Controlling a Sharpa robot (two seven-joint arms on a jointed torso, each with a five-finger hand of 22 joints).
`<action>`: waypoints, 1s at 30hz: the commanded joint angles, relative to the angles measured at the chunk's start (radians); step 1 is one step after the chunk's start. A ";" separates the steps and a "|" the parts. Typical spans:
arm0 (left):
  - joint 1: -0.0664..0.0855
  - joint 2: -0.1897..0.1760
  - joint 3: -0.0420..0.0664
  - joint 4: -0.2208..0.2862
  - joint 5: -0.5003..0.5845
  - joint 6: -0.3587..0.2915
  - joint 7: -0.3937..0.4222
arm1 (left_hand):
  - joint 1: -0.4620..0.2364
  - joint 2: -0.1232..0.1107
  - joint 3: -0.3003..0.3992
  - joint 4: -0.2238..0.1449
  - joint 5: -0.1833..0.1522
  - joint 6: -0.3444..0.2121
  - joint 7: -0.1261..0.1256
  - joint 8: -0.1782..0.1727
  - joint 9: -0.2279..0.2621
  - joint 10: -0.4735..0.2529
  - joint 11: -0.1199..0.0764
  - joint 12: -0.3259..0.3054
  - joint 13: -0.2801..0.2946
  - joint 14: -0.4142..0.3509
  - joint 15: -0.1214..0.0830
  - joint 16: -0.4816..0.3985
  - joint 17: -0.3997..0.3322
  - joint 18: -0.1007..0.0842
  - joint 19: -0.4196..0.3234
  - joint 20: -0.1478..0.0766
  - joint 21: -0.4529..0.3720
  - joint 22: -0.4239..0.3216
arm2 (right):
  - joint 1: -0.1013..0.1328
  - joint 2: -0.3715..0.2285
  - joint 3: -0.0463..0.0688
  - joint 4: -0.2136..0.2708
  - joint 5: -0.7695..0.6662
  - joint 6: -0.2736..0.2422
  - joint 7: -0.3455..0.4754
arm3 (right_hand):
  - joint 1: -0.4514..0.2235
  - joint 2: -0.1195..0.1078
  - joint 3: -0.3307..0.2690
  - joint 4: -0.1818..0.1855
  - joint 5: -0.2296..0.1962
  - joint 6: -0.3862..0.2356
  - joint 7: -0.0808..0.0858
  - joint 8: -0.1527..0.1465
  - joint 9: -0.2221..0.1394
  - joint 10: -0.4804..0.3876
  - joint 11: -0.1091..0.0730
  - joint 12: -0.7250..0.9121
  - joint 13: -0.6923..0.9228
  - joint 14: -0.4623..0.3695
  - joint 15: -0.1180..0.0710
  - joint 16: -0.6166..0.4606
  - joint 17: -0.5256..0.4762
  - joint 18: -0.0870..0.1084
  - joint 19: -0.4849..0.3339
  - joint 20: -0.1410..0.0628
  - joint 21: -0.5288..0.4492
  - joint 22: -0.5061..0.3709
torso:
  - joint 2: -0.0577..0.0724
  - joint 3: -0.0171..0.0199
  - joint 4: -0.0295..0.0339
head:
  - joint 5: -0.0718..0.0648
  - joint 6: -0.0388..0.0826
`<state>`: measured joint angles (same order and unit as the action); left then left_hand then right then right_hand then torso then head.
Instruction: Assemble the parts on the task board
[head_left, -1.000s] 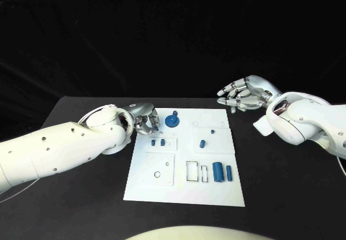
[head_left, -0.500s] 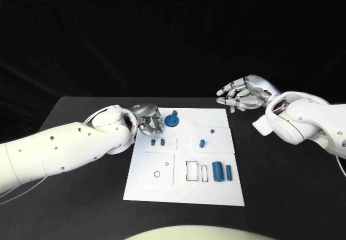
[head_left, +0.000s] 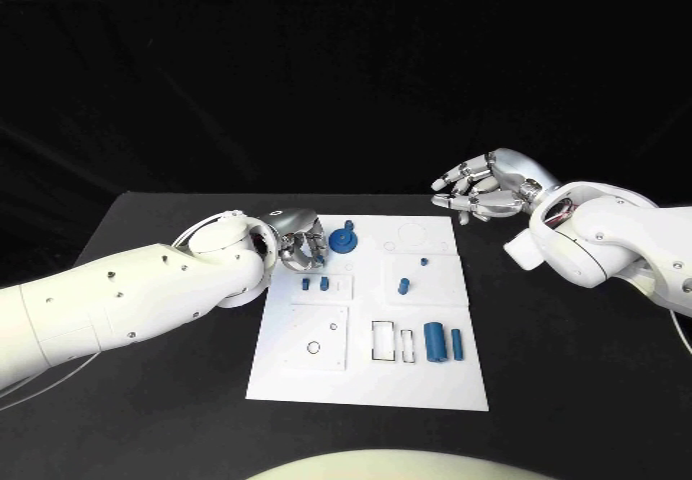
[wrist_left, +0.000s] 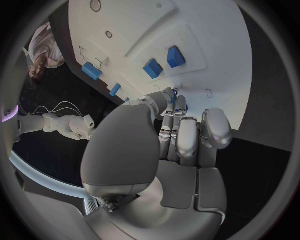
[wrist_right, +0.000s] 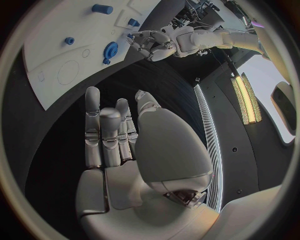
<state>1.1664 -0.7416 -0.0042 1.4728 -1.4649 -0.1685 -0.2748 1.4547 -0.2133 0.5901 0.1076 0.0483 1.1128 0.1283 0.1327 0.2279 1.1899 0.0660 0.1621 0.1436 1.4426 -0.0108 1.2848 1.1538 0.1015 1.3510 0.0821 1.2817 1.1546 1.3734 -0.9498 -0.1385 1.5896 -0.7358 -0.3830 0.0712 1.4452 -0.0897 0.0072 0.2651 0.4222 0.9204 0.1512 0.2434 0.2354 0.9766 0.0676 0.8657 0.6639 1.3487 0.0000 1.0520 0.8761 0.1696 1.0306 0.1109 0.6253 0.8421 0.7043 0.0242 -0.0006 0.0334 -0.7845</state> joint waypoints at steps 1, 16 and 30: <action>0.000 0.004 0.000 -0.003 -0.010 0.021 0.007 | -0.005 0.000 -0.004 -0.001 0.000 0.005 -0.002 -0.006 -0.001 0.006 0.000 -0.004 -0.001 0.006 0.001 0.003 -0.001 -0.008 0.006 0.000 0.006 0.001 | -0.001 0.000 0.000 0.002 -0.010 0.007 0.009 | 0.002 0.003 0.002 0.003 0.004 -0.007 0.000 0.004 0.001 -0.004 0.001 0.004 -0.001 0.001 -0.001 0.002 0.001 0.013 0.010 0.000 -0.006 -0.001 | -0.001 0.0003 -0.0002 | -0.001 -0.001; -0.001 0.010 -0.001 -0.014 -0.011 0.044 0.001 | -0.004 -0.001 -0.003 -0.003 0.000 0.005 -0.002 -0.007 -0.002 0.006 0.000 -0.006 -0.001 0.006 0.001 0.002 -0.003 -0.008 0.006 0.000 0.006 0.001 | -0.001 -0.001 0.000 0.003 -0.010 0.007 0.009 | 0.002 0.003 0.002 0.003 0.004 -0.007 0.000 0.004 0.001 -0.004 0.001 0.004 -0.001 0.001 -0.001 0.002 0.001 0.013 0.010 0.000 -0.006 -0.001 | -0.001 -0.0002 -0.0001 | -0.001 -0.002; -0.005 0.019 -0.003 -0.021 -0.007 0.051 0.007 | -0.003 -0.001 -0.003 -0.003 0.000 0.005 -0.002 -0.007 -0.002 0.006 0.000 -0.006 -0.001 0.006 0.001 0.002 -0.003 -0.008 0.006 0.000 0.006 0.001 | -0.001 -0.001 0.000 0.004 -0.010 0.007 0.009 | 0.002 0.003 0.002 0.003 0.004 -0.007 0.000 0.004 0.001 -0.004 0.001 0.004 -0.001 0.001 -0.001 0.002 0.001 0.013 0.010 0.000 -0.006 -0.001 | 0.000 0.0001 0.0000 | -0.004 -0.004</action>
<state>1.1635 -0.7250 -0.0063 1.4500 -1.4708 -0.1384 -0.2757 1.4548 -0.2132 0.5902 0.1076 0.0483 1.1127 0.1282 0.1291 0.2273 1.1894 0.0664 0.1621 0.1437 1.4425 -0.0107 1.2848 1.1519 0.1015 1.3510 0.0821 1.2816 1.1551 1.3734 -0.9512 -0.1385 1.5917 -0.7364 -0.3831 0.0715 1.4452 -0.0897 0.0072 0.2651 0.4221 0.9205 0.1511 0.2434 0.2352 0.9766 0.0676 0.8657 0.6640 1.3487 0.0000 1.0520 0.8759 0.1696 1.0306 0.1109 0.6253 0.8422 0.7039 0.0237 -0.0006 0.0302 -0.7878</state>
